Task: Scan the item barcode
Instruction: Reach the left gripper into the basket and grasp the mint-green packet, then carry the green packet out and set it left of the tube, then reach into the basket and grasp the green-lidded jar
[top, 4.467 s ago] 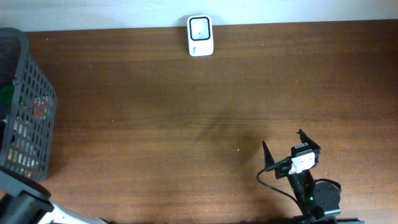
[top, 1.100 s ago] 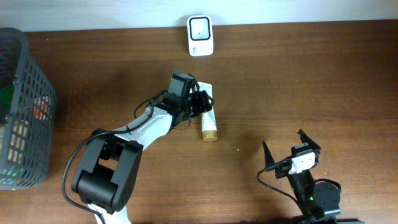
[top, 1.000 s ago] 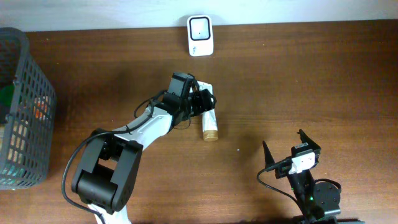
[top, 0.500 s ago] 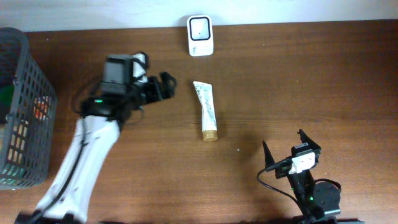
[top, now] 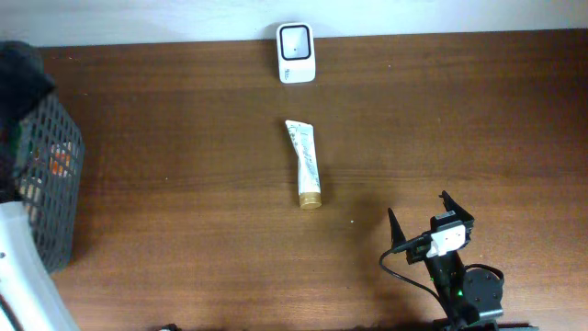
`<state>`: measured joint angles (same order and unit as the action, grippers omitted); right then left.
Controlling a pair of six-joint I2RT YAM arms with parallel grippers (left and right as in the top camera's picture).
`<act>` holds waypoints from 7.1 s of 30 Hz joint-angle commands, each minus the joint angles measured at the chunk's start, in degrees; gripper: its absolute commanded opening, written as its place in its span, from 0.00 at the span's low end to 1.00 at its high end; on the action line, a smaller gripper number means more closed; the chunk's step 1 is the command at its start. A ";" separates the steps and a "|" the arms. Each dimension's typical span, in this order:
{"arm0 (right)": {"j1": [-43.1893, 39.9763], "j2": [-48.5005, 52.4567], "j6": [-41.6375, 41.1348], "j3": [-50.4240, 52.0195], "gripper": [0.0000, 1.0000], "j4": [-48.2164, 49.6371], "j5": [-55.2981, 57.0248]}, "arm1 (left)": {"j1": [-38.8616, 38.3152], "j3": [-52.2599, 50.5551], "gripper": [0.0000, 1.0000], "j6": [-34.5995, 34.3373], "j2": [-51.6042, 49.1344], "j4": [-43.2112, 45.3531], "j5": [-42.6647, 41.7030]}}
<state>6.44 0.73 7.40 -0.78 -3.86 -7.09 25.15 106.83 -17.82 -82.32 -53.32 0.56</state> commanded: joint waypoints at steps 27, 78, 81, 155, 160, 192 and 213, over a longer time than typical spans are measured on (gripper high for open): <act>0.39 -0.37 -0.63 0.46 0.98 -0.04 0.28 | 27.15 -15.19 0.89 0.81 -23.87 -5.88 18.80; 0.39 -0.37 -0.63 0.46 0.98 -0.04 0.26 | 27.41 25.66 0.33 6.08 -37.55 -24.74 -3.48; 0.39 -0.37 -0.63 0.46 0.98 -0.07 0.28 | 26.40 35.58 0.32 5.92 -37.44 -27.96 -10.58; 0.39 -0.37 -0.63 0.46 0.98 -0.04 0.26 | -47.01 -36.98 0.00 4.37 -23.10 11.04 -5.05; 0.39 -0.37 -0.63 0.46 0.98 -0.07 0.28 | -47.23 -43.60 0.01 7.45 -23.10 18.99 -7.15; 0.39 -0.37 -0.63 0.46 0.98 -0.07 0.28 | -26.05 15.37 0.42 9.84 -13.60 -11.58 1.84; 0.39 -0.37 -0.63 0.46 0.98 -0.04 0.26 | 11.37 16.96 0.96 9.57 -27.15 -10.36 3.56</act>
<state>6.44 0.73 7.44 -0.80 -3.86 -7.07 34.70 123.66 -9.82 -103.22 -63.94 3.90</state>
